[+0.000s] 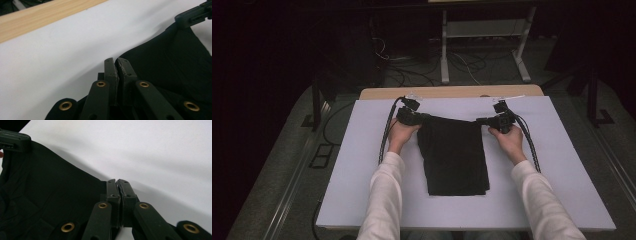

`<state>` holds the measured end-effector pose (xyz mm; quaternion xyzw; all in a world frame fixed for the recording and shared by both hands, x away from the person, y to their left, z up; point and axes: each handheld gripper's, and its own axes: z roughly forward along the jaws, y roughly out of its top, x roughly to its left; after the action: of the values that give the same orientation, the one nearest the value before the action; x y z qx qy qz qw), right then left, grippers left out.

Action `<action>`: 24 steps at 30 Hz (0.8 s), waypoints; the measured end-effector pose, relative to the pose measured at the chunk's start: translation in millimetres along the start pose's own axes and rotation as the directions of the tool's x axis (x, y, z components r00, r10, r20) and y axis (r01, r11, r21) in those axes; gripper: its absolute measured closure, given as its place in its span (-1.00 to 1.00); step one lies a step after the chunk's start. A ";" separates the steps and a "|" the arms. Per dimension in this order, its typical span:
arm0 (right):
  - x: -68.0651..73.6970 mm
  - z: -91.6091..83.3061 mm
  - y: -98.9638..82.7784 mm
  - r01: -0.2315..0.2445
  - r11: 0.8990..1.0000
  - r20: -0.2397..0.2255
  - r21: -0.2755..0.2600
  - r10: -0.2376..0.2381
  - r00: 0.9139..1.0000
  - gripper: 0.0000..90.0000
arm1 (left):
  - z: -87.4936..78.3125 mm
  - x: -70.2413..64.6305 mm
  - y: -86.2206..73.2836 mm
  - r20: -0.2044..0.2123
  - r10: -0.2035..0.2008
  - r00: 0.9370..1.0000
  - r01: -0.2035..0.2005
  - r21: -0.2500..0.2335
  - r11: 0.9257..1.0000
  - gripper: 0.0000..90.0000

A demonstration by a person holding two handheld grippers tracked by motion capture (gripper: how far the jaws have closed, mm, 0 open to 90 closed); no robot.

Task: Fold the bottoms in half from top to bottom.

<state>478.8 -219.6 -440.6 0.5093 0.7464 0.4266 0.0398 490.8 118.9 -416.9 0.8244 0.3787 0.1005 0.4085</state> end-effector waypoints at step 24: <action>-5.3 -3.9 4.3 0.057 0.998 0.018 0.016 -0.058 0.998 -0.12 | -6.9 6.6 -13.0 0.052 -0.129 0.990 0.133 -0.081 0.988 0.01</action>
<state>482.5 -225.6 -437.2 0.4919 0.7636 0.4146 0.0552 485.0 132.6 -423.1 0.7819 0.4180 0.0701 0.4572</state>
